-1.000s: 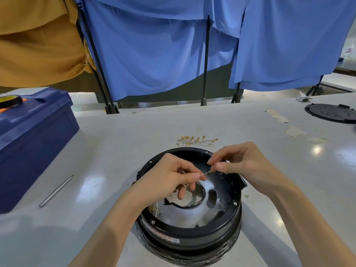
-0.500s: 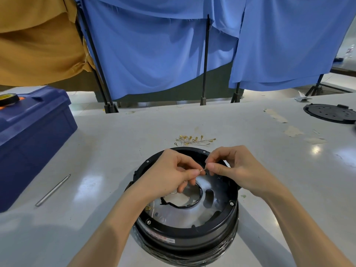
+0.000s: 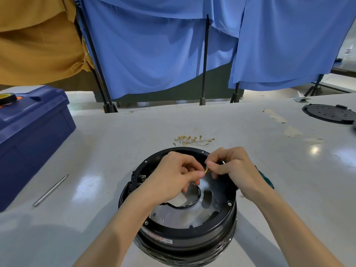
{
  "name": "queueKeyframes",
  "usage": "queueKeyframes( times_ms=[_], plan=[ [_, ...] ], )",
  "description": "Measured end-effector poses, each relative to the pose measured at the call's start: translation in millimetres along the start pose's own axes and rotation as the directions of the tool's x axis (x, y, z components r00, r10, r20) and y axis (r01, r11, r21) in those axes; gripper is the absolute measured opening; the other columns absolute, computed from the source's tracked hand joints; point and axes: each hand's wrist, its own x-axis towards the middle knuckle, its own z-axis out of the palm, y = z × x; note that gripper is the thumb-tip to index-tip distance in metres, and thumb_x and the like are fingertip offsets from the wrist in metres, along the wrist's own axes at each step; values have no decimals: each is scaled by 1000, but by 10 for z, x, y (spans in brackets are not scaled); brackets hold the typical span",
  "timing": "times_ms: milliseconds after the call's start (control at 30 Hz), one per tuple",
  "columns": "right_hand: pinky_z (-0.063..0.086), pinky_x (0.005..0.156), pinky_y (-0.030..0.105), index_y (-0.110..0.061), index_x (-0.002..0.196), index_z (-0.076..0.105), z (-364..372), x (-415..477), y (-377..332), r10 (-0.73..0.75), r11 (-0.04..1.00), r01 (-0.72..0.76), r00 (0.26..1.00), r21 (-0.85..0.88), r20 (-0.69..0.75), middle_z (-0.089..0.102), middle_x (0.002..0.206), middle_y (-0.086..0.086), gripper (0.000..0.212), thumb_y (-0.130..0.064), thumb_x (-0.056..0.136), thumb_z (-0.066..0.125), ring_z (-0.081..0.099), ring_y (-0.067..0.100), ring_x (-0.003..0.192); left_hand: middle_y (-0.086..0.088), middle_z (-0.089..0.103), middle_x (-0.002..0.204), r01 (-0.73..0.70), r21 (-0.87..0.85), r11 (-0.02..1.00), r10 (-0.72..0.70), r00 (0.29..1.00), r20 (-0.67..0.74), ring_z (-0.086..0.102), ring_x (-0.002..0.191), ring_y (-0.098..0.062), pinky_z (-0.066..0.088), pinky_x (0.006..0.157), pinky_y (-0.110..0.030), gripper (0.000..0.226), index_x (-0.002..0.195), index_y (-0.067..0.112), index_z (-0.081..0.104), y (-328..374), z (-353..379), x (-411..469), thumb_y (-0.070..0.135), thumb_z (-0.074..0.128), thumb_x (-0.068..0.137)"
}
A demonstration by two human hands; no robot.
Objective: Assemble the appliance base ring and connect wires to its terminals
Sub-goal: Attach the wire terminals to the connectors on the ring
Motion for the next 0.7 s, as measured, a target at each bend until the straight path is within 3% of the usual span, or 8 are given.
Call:
queueKeyframes(
  times_ms=[100,200,267,367,467,567,700],
  plan=[
    [48,66,15,-9,71,75,-16,9,50,-28,993,41,993,112,-111,69,63,8,20,-1,86,65,64,13,63,4,66,60,-14,-2,1000,14,1000,-5,43,39,-3,37,43,-14,6,89,14,71,8,10,2,14,65,90],
    [49,71,9,-17,85,76,17,29,107,-73,992,94,969,81,-236,76,81,-3,21,-4,91,61,70,3,80,8,62,57,-42,41,998,42,999,-8,40,40,-3,34,44,-10,7,85,15,73,1,26,8,16,66,88],
    [50,72,9,-24,97,76,18,48,146,-22,996,41,972,76,-236,76,92,-7,20,-9,92,62,69,-1,87,12,57,54,-64,64,996,65,998,-7,37,39,-2,34,44,-9,6,83,15,73,-2,40,19,19,70,85],
    [54,86,25,-19,113,71,-3,80,204,104,988,-82,980,133,-170,76,98,-5,22,-14,93,62,71,8,94,12,58,58,-93,123,988,94,996,3,39,42,-2,35,47,-11,6,81,19,74,-21,52,66,24,72,84],
    [54,85,26,-14,110,71,-16,103,220,120,988,-102,977,113,-173,76,94,-6,20,-12,94,61,71,11,93,16,58,55,-81,188,979,77,997,27,43,44,1,37,52,-11,6,83,20,73,-48,49,132,22,69,87],
    [53,75,13,-18,106,74,-24,112,236,92,996,-90,978,18,-187,76,92,-8,18,-15,94,61,71,4,87,22,58,50,-44,256,966,30,998,56,47,42,2,41,50,-10,6,86,19,73,-62,71,206,21,68,88],
    [54,77,14,-19,104,76,-58,111,266,56,997,-64,983,-44,-175,76,93,-8,18,-16,95,60,70,2,87,11,67,70,-85,366,927,55,994,91,61,68,-6,51,68,-24,7,89,19,74,-75,155,292,21,68,87]
  ],
)
